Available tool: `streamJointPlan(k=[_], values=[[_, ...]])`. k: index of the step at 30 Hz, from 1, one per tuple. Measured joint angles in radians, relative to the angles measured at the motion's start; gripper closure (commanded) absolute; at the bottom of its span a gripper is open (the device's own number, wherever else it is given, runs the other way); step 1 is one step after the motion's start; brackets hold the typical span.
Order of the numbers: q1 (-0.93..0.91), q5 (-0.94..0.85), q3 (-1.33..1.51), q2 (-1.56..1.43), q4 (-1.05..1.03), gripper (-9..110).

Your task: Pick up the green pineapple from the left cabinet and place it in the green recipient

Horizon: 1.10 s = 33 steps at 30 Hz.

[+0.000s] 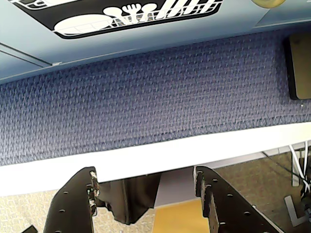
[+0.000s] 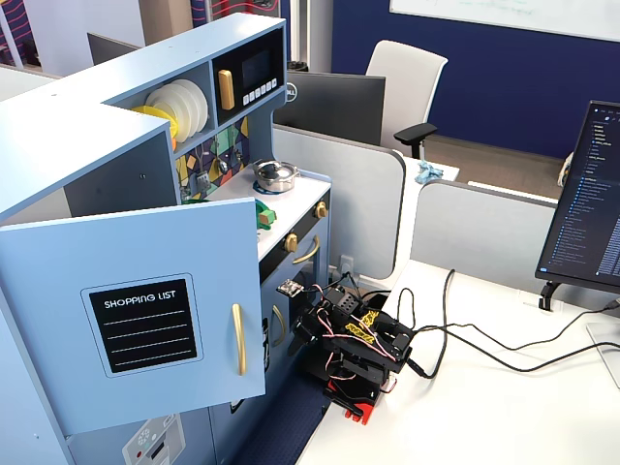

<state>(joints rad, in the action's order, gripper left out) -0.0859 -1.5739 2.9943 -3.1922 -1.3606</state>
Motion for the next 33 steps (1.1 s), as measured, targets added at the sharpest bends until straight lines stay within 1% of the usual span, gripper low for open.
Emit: streamJointPlan(k=[4,8,10,16,18,20,22,24,26,29,31,33], values=[[0.041,0.012,0.0,0.0,0.0,91],[0.067,0.012,0.0,0.0,0.0,96],[0.071,0.011,0.0,0.0,0.0,101],[0.164,0.011,0.0,0.0,0.012,101],[0.209,0.012,0.006,0.011,0.063,98],[0.278,0.011,0.006,0.044,0.216,95],[0.368,-0.029,0.006,0.08,0.431,94],[0.469,-0.072,-0.015,0.164,0.658,91],[0.578,-0.107,-0.063,0.216,0.842,87],[0.732,-0.153,-0.147,0.308,1.04,80],[0.805,-0.155,-0.221,0.377,1.114,76],[0.833,-0.155,-0.299,0.449,1.154,74]])
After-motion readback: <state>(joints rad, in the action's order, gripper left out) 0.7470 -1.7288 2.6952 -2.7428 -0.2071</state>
